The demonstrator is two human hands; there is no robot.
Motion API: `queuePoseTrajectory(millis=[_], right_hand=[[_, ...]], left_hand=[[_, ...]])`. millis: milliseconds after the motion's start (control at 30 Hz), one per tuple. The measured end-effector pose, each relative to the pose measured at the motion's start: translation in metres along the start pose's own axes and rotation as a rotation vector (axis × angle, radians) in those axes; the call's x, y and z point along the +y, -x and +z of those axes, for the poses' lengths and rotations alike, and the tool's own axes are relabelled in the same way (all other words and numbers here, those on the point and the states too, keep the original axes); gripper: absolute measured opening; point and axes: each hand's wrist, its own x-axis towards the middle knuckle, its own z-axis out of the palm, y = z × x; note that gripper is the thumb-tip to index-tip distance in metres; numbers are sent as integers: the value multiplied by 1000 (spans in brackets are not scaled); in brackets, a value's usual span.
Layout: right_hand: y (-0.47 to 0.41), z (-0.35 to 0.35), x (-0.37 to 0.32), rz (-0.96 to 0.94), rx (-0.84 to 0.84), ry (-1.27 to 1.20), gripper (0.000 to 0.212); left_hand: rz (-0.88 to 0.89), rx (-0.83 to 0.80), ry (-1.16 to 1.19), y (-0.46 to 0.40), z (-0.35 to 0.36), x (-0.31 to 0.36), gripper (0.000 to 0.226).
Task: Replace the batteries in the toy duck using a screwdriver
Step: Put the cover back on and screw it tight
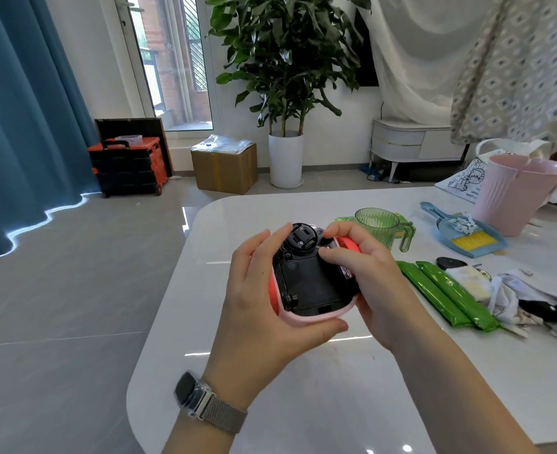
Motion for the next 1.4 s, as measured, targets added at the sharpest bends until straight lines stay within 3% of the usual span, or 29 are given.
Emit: queuePoseTrajectory(millis=[500,600,667,767,900,1033,1200,1400], right_hand=[[0,0,-2,51,2,3,13],[-4,-10,-2,83,42,55,28],[-10,-28,-2,66,176,145,44],[-15,-70,9,-6,395,510,29],[-19,-125,52,176,384,1082,33],[-25,-143,80,337,322,1234,50],[-38,-140,91,306,339,1344,18],[-40,-141,87,344,372,1345,33]], left_hand=[[-45,-20,89,-3,-4,-3,98],[-52,0,98,-2,-5,-3,96],[-59,3,103,-2,-5,-5,94],[-55,0,91,0,-4,-5,93],[-51,6,96,0,-2,-4,92],[-48,4,87,-1,-1,-4,91],[-51,6,80,0,-2,-5,92],[-61,28,89,0,-2,-5,90]])
